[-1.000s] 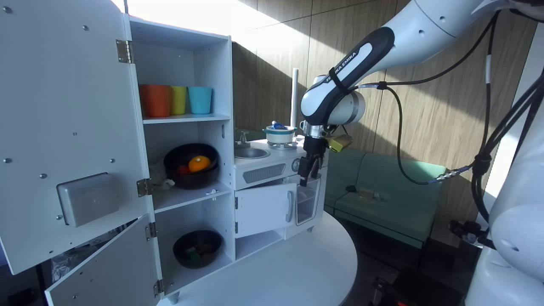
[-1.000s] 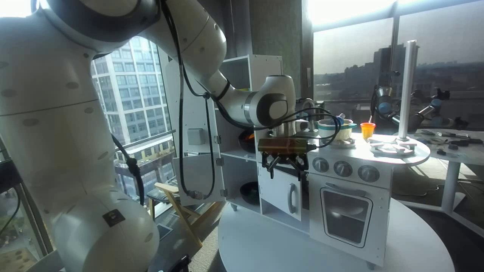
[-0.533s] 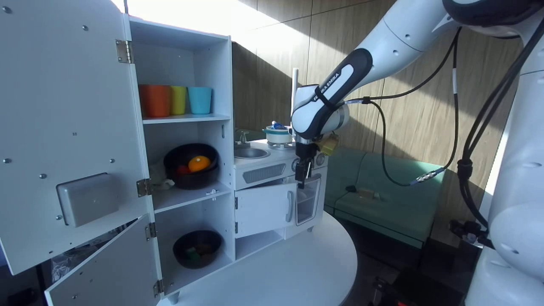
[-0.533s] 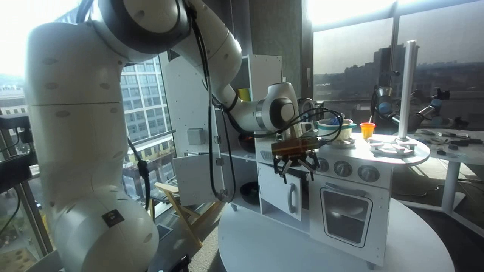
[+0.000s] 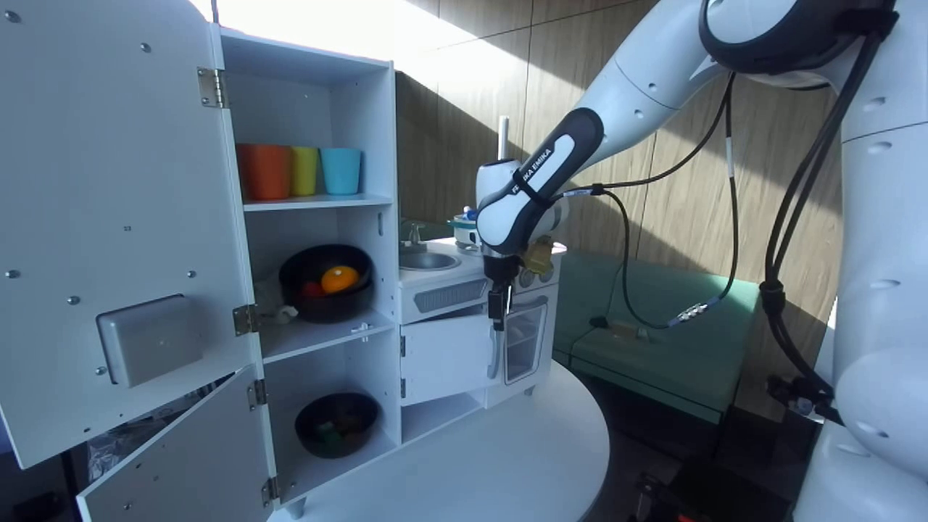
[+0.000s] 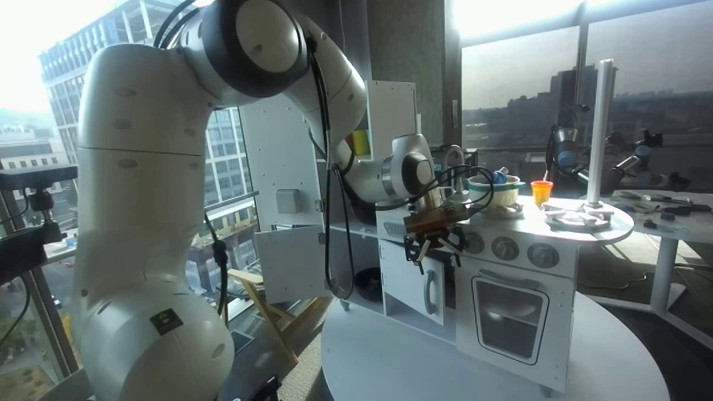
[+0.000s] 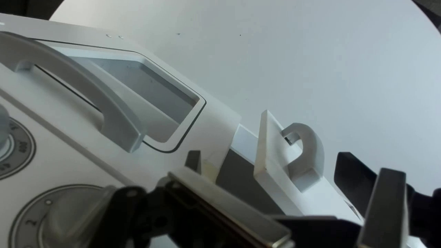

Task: Open all the cabinet doors.

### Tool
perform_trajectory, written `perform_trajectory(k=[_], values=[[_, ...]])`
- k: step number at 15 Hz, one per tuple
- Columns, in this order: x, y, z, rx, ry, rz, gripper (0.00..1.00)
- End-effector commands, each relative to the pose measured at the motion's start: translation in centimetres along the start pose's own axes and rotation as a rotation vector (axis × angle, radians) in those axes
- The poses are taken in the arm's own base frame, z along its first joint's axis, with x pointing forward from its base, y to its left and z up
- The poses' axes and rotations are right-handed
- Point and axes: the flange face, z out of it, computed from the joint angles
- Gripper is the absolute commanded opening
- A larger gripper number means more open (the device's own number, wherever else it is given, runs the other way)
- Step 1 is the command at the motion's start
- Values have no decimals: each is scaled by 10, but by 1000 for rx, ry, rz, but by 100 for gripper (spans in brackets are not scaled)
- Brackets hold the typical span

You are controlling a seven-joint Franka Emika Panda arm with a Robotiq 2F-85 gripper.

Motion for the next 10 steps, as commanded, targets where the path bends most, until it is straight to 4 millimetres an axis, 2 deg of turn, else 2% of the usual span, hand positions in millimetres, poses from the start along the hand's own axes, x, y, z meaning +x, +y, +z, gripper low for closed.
perform_trajectory(k=[1, 4, 10], values=[[22, -15, -10, 6, 43, -76, 100], [37, -48, -21, 67, 79, -109, 100], [46, -119, -53, 301, 68, -39, 100]])
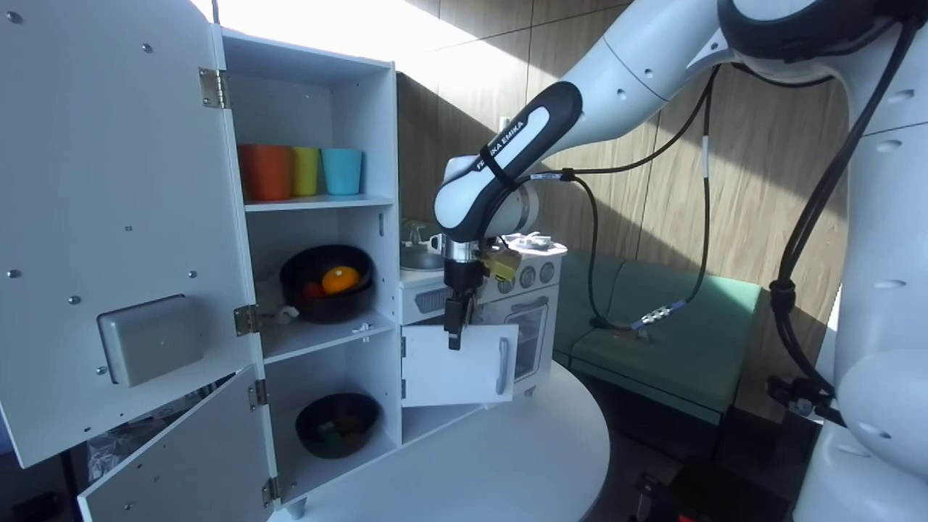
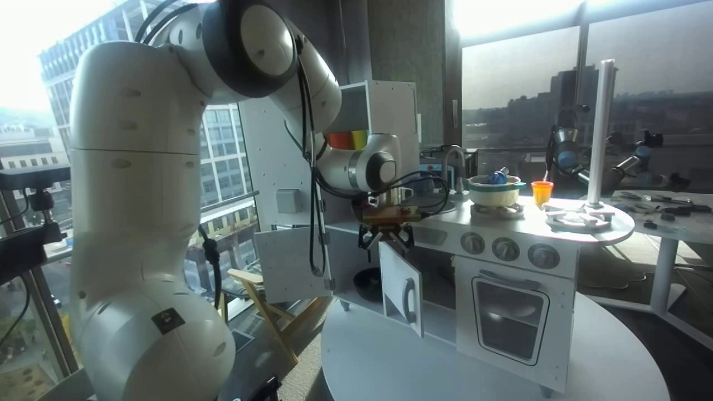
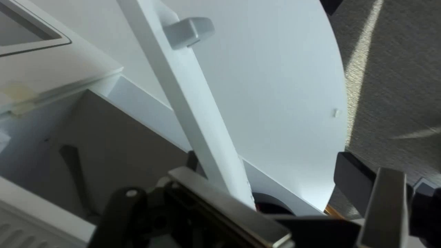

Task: Open all the cabinet doors.

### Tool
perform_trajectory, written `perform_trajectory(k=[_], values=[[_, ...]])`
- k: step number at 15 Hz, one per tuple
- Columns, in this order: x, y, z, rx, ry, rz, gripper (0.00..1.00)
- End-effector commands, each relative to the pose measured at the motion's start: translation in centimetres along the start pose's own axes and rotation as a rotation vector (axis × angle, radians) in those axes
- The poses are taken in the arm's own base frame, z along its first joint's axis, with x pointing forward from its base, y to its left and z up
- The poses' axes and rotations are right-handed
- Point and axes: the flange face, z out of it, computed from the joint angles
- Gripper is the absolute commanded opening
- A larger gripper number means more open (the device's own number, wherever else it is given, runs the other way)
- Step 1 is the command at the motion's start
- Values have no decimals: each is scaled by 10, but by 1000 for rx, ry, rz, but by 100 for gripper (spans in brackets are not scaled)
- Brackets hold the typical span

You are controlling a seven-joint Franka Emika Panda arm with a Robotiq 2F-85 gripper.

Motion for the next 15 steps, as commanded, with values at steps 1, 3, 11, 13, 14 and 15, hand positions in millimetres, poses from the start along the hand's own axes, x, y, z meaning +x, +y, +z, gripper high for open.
perform_trajectory(k=[1, 3, 11, 13, 14, 15], values=[[-1, -43, -24, 104, -7, 17, 100], [-1, -67, -33, 198, -34, 16, 100], [1, -106, -105, 132, 54, 38, 100], [-1, -110, -130, 39, 107, 49, 100], [-3, -111, -141, -4, 129, 56, 100], [-6, -112, -150, -45, 148, 71, 100]])
